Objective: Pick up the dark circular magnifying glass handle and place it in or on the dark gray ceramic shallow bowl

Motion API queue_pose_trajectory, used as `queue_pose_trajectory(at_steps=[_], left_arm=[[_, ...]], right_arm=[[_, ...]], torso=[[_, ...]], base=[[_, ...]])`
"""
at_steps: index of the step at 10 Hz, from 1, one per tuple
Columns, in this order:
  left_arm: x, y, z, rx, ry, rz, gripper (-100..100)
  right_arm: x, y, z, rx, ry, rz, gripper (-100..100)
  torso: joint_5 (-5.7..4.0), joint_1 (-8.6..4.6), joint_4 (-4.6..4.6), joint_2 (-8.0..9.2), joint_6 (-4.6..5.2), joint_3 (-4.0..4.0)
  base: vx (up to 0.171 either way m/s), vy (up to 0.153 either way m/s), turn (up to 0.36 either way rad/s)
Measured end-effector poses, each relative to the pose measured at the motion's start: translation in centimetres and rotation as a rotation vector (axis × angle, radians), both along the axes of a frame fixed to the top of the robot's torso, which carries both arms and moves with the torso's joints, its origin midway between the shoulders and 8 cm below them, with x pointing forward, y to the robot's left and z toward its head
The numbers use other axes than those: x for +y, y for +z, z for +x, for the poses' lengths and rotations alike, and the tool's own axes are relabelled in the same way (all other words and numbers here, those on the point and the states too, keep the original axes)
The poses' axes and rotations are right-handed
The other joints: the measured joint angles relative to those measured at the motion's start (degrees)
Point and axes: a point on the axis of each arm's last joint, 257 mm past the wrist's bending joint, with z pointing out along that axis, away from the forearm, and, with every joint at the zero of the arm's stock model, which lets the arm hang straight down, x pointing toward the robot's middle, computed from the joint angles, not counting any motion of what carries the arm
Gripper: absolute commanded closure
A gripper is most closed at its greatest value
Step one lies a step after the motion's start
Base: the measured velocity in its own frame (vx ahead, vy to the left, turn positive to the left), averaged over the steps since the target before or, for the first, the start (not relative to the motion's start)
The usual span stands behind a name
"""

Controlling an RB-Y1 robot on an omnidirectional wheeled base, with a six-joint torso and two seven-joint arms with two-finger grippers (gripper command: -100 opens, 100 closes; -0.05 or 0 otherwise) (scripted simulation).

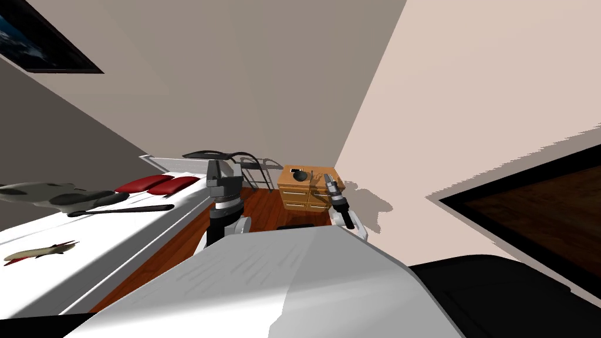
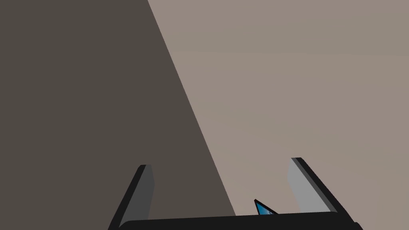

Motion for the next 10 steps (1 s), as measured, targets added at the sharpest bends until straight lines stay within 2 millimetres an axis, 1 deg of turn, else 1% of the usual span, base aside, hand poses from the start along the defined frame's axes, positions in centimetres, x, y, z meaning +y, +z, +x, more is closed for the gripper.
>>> queue_pose_trajectory(at_steps=[3,4,6,10], left_arm=[[0.0,0.0,0.0,0.000,0.000,0.000,0],[0.0,0.0,0.0,0.000,0.000,0.000,0],[0.0,0.0,0.0,0.000,0.000,0.000,0],[0.0,0.0,0.0,0.000,0.000,0.000,0]], right_arm=[[-0.4,-2.5,1.0,0.033,-0.045,-0.112,-100],[-0.6,-3.0,1.2,0.041,-0.053,-0.134,-100],[-1.4,-5.1,1.8,0.066,-0.085,-0.214,-100],[-2.4,-7.8,3.0,0.110,-0.130,-0.323,-100]], torso=[[0.00,-0.02,-0.02,-0.07,-0.01,-0.04],[-0.01,-0.07,-0.01,-0.05,-0.01,-0.03],[0.01,0.09,-0.04,-0.19,0.00,-0.11],[-0.01,-0.07,-0.01,-0.06,0.00,-0.04]], base=[[0.049,0.078,-0.047],[0.052,0.064,-0.096],[0.082,0.112,-0.084],[0.046,0.070,-0.060]])
